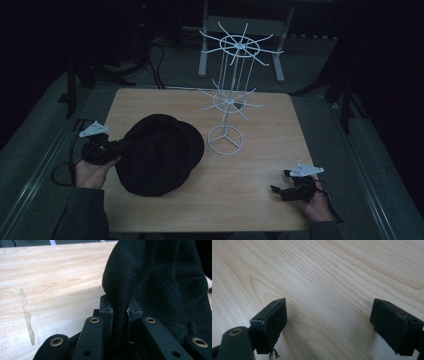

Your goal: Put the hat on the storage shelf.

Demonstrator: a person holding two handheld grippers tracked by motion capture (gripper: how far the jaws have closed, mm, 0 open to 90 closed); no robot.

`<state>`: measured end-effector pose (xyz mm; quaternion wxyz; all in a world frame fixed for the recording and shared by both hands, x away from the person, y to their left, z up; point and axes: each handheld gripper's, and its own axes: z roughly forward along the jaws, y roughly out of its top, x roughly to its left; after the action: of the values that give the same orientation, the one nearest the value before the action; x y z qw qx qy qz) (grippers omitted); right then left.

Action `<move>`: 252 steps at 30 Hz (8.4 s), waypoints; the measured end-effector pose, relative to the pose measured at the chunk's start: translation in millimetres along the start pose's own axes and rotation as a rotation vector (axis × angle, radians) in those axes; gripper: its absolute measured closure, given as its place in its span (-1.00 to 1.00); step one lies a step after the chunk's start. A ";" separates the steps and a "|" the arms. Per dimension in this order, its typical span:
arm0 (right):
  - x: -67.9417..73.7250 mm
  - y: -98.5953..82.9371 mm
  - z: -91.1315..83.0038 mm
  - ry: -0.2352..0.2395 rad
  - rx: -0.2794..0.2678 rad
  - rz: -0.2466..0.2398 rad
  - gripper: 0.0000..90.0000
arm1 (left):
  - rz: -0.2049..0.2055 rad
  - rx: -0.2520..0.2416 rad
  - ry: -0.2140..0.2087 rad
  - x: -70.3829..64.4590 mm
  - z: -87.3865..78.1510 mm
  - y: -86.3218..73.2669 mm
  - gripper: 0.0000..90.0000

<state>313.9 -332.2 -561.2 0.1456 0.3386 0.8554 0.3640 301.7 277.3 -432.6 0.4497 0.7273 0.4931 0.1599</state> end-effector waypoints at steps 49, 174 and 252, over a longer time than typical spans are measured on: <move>-0.1 0.1 0.1 -0.001 -0.002 -0.001 -0.69 | 0.042 -0.145 -0.216 -23.1 -38.1 66.4 0.78; -0.2 0.1 -0.2 -0.003 0.000 0.008 -0.69 | 0.032 -0.364 -0.349 -79.9 12.7 201.5 0.75; -0.5 0.1 0.0 -0.009 -0.003 0.008 -0.69 | 0.006 -0.275 -0.236 -74.6 28.1 186.8 -0.46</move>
<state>314.3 -332.5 -561.1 0.1486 0.3434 0.8528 0.3642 393.2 178.8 -280.5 0.5993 0.6741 0.4082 0.1406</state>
